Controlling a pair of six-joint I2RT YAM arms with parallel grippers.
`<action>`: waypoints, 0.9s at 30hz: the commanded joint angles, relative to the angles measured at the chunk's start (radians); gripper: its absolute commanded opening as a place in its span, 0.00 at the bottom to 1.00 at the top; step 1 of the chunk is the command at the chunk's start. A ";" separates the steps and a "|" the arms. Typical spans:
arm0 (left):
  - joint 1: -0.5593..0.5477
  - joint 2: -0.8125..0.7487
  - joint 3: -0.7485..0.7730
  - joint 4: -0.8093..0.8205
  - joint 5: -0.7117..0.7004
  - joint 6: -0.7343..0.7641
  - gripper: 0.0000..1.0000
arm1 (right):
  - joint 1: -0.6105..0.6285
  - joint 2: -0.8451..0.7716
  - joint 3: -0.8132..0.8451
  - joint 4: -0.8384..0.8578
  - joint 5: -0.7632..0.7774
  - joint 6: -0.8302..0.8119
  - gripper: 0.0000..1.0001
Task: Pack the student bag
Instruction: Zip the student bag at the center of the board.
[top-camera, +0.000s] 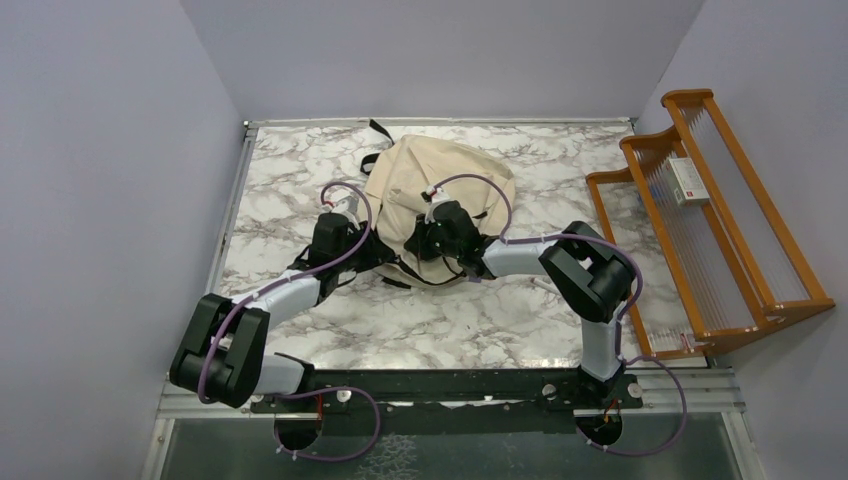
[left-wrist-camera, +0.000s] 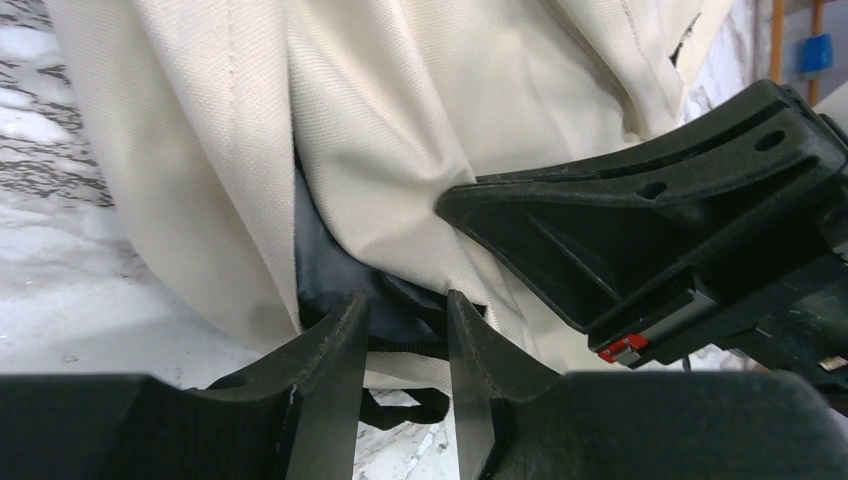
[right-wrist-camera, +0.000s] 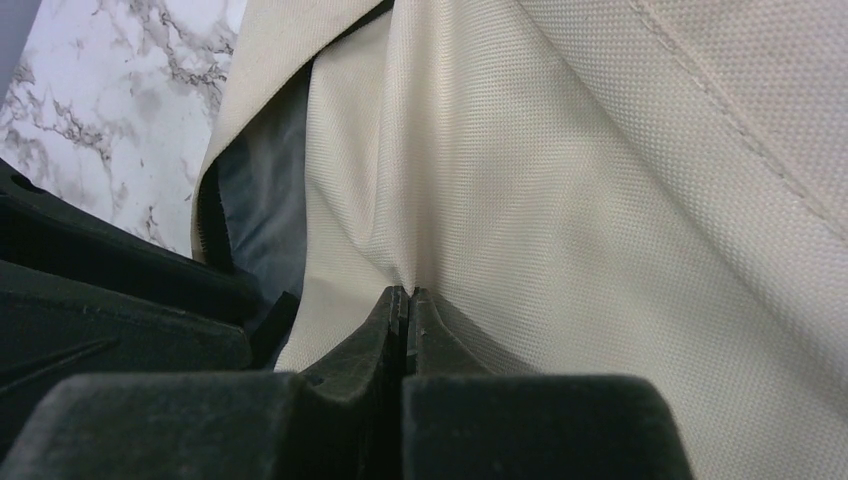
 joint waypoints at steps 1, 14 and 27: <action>-0.003 0.004 -0.027 0.056 0.079 -0.035 0.36 | -0.006 0.013 -0.026 -0.021 -0.021 0.009 0.02; -0.004 -0.018 -0.018 0.061 0.124 -0.091 0.39 | -0.005 0.019 -0.029 -0.013 -0.033 0.007 0.02; -0.006 0.042 0.000 0.073 0.120 -0.062 0.35 | -0.005 0.016 -0.037 -0.009 -0.033 0.008 0.02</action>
